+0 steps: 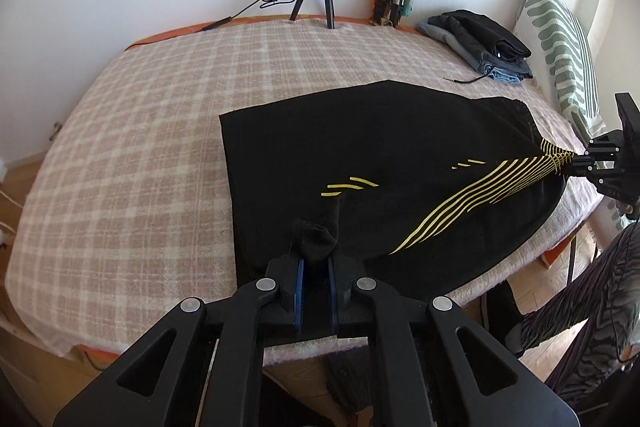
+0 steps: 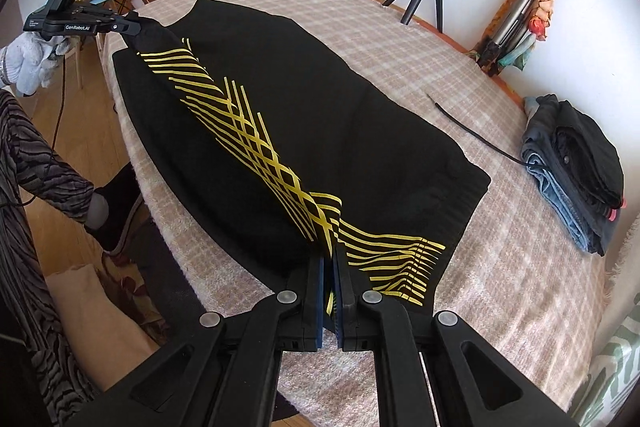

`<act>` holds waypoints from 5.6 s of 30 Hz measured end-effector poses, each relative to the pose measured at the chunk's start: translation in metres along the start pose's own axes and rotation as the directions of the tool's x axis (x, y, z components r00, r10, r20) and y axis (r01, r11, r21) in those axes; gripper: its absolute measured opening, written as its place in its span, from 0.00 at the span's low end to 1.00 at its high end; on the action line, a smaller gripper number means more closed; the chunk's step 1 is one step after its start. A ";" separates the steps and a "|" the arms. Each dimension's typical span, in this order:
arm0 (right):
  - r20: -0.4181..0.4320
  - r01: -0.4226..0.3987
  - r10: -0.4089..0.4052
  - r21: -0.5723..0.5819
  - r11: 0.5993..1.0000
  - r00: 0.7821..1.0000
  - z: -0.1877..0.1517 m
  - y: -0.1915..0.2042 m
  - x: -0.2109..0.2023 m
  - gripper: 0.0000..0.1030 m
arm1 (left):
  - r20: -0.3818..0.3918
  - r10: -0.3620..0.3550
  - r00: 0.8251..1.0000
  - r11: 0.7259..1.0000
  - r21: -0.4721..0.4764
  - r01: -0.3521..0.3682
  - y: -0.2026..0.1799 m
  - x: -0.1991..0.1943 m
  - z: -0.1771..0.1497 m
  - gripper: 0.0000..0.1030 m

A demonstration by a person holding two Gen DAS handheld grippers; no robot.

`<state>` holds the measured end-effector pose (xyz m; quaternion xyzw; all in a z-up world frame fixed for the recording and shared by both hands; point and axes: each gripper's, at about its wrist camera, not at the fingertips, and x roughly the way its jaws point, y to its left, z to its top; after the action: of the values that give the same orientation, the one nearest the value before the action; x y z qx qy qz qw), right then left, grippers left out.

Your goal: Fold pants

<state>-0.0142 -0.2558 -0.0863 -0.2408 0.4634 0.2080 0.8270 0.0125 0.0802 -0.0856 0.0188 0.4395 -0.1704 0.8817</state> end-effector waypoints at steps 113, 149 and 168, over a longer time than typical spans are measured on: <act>0.247 -0.244 0.094 0.692 0.679 0.964 0.012 -0.172 0.069 0.25 | -0.095 -0.148 0.984 0.987 0.053 0.153 -0.089 0.059 0.007 0.49; 0.190 -0.459 0.419 0.304 0.835 0.888 0.175 -0.061 0.152 0.27 | 0.079 -0.098 0.992 0.975 -0.192 0.111 -0.027 0.064 0.105 0.49; 0.187 -0.376 0.396 -0.137 0.917 0.899 0.120 0.034 0.090 0.26 | -0.065 -0.034 0.997 0.992 -0.120 0.026 -0.045 0.101 0.087 0.49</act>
<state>0.0905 -0.1468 -0.1170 -0.1608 0.4009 0.4146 0.8009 0.1211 -0.0065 -0.1063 -0.0349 0.4783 -0.1564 0.8634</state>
